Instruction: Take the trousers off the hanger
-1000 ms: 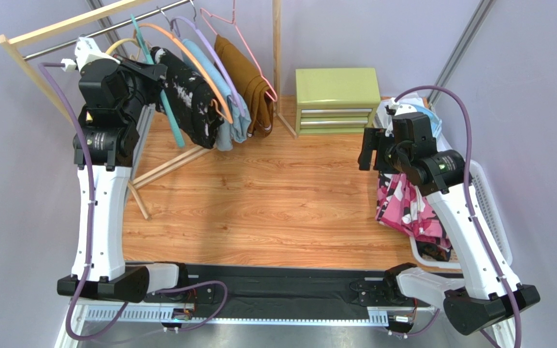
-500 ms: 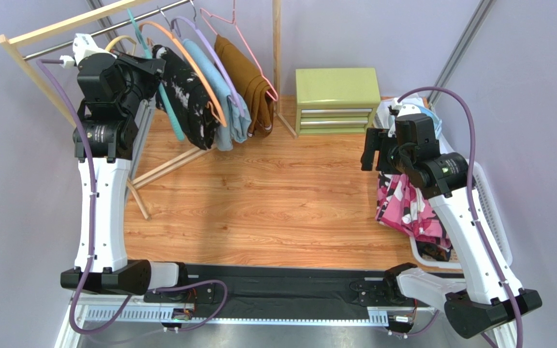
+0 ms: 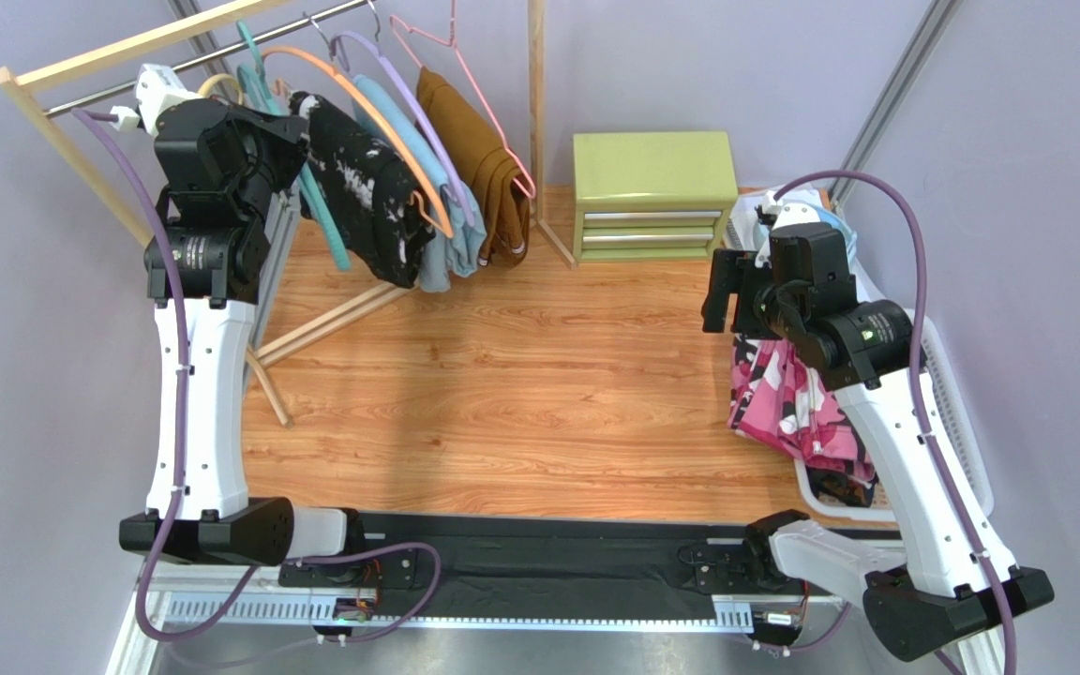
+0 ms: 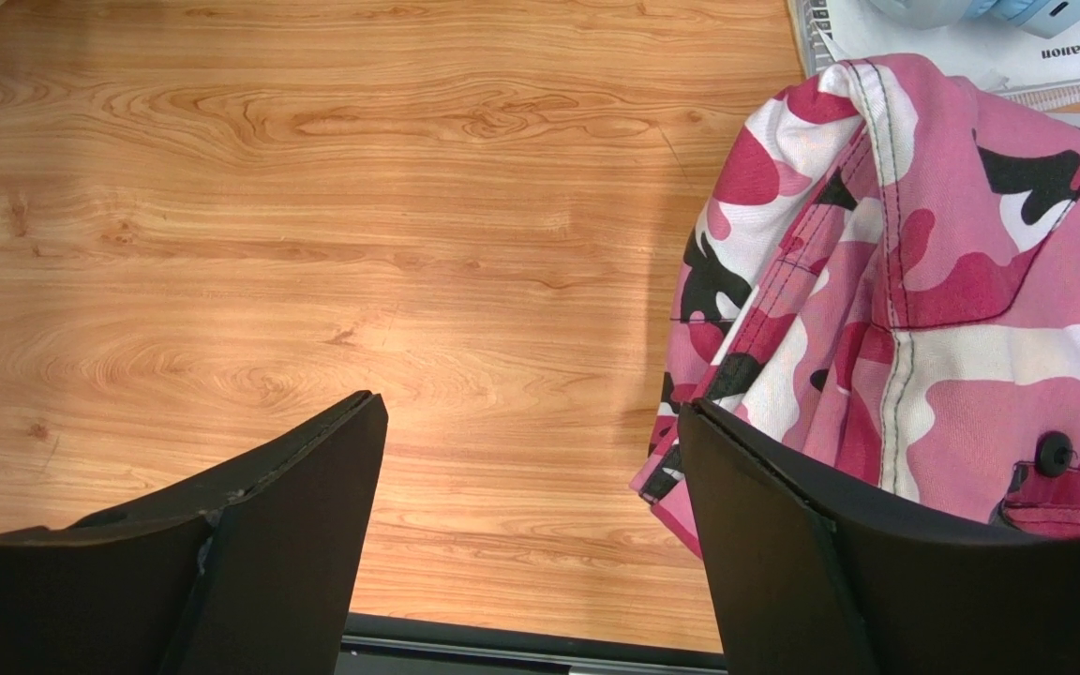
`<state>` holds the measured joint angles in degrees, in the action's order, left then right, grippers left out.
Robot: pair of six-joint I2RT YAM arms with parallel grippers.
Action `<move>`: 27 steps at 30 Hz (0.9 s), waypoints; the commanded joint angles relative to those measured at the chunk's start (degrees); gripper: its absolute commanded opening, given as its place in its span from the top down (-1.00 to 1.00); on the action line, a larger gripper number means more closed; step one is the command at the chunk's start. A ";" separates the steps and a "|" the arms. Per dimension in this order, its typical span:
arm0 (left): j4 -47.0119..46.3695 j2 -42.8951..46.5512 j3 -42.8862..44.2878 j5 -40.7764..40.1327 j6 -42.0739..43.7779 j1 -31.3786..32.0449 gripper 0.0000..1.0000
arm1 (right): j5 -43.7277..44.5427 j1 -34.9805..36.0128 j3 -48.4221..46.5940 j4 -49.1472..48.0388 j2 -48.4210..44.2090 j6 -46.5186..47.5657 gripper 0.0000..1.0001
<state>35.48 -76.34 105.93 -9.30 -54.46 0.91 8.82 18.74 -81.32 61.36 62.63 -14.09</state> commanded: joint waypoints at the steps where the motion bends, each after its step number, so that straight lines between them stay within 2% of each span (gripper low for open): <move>1: -2.00 0.22 1.30 -2.39 2.51 -0.56 1.00 | 0.50 0.24 0.55 -2.92 -1.19 0.82 -0.63; 7: -3.23 1.98 -1.51 -2.65 3.04 -0.56 1.00 | 0.23 0.33 0.81 -3.09 -1.20 0.73 -0.63; 17: 1.60 2.59 -1.16 0.24 -1.44 -0.56 1.00 | -0.38 0.24 0.55 -3.18 -1.28 0.46 -0.62; 20: 1.78 3.21 -1.60 2.35 -1.71 -0.56 0.79 | -0.82 0.24 0.46 -3.00 -1.37 0.29 -0.62; 21: 1.87 3.56 -1.60 3.40 -1.36 -0.56 0.63 | -0.82 0.24 0.37 -2.92 -1.37 0.11 -0.62; 23: 2.31 4.26 -2.04 3.68 -1.00 -0.56 0.47 | -1.00 0.24 0.11 -2.83 -1.46 0.11 -0.62; 24: 2.31 5.22 -2.48 3.41 -1.18 -0.56 0.32 | -1.00 0.24 0.02 -2.74 -1.46 0.03 -0.62; 27: 2.13 7.51 -3.97 2.45 -0.92 -0.56 0.15 | -1.26 0.24 -0.07 -2.65 -1.55 -0.24 -0.62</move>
<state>37.89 -72.75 103.11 -7.40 -55.46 0.64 8.38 18.74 -80.53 60.51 62.54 -14.11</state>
